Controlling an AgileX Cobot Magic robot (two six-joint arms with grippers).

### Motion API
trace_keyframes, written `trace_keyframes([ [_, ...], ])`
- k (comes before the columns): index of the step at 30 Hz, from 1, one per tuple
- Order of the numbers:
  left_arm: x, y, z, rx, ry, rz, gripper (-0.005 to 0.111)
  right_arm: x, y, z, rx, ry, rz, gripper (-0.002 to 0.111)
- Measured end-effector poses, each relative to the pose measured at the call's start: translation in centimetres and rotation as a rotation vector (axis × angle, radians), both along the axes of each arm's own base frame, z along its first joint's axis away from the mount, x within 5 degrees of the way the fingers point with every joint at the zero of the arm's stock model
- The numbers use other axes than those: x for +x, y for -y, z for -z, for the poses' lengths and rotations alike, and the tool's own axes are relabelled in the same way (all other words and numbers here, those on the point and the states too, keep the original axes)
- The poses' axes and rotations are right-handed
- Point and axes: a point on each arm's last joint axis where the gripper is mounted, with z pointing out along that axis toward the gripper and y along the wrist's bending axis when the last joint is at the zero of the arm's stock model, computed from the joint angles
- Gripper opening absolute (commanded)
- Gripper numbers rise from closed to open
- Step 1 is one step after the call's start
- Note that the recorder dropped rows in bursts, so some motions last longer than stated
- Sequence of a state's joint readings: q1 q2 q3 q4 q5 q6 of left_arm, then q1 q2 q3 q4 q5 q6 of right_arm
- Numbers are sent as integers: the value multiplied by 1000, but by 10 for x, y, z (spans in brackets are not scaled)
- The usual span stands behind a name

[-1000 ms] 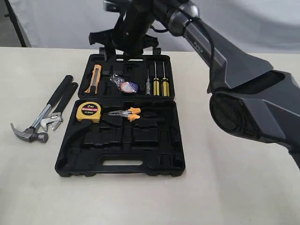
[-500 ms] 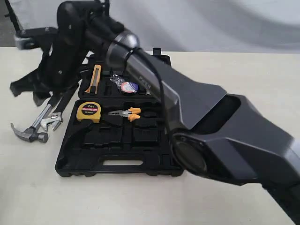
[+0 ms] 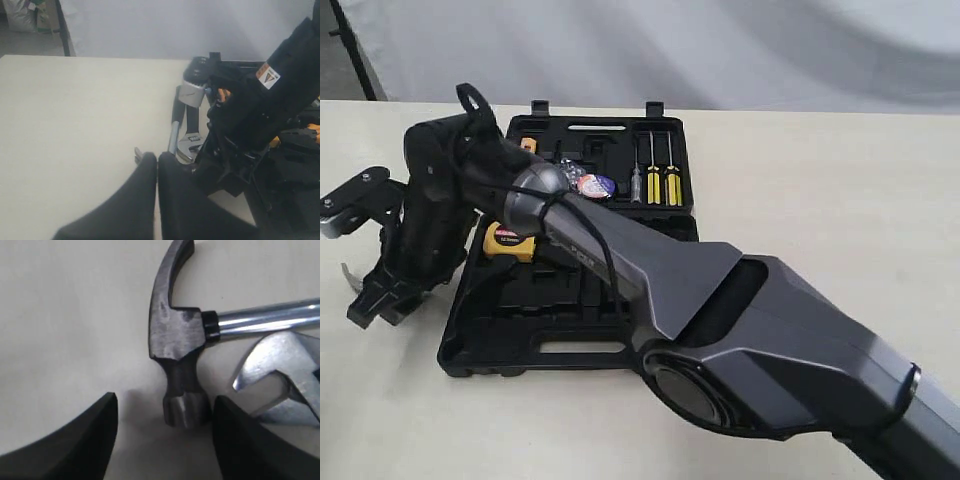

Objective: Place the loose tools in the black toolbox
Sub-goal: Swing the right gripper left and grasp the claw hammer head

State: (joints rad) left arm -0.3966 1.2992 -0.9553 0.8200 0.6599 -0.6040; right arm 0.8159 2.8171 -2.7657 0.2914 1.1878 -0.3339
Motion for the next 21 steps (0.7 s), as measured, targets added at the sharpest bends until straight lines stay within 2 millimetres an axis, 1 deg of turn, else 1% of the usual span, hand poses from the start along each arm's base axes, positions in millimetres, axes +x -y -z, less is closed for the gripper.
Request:
trace_keyframes([
  [2, 0, 0, 0, 0, 0, 0, 1, 0, -3, 6, 13, 4, -9, 32],
  [3, 0, 0, 0, 0, 0, 0, 1, 0, -3, 6, 22, 6, -11, 14],
  [4, 0, 0, 0, 0, 0, 0, 1, 0, -4, 8, 25, 5, -14, 0],
  [8, 0, 0, 0, 0, 0, 0, 1, -4, -3, 4, 12, -16, -31, 0],
  [10, 0, 0, 0, 0, 0, 0, 1, -7, -3, -6, 26, -37, -40, 0],
  [13, 0, 0, 0, 0, 0, 0, 1, -14, -8, -23, 104, -87, -51, 0],
  [15, 0, 0, 0, 0, 0, 0, 1, -19, -12, -28, 121, -95, -63, 0],
  [21, 0, 0, 0, 0, 0, 0, 1, -29, -19, -29, 126, -114, -69, 0],
])
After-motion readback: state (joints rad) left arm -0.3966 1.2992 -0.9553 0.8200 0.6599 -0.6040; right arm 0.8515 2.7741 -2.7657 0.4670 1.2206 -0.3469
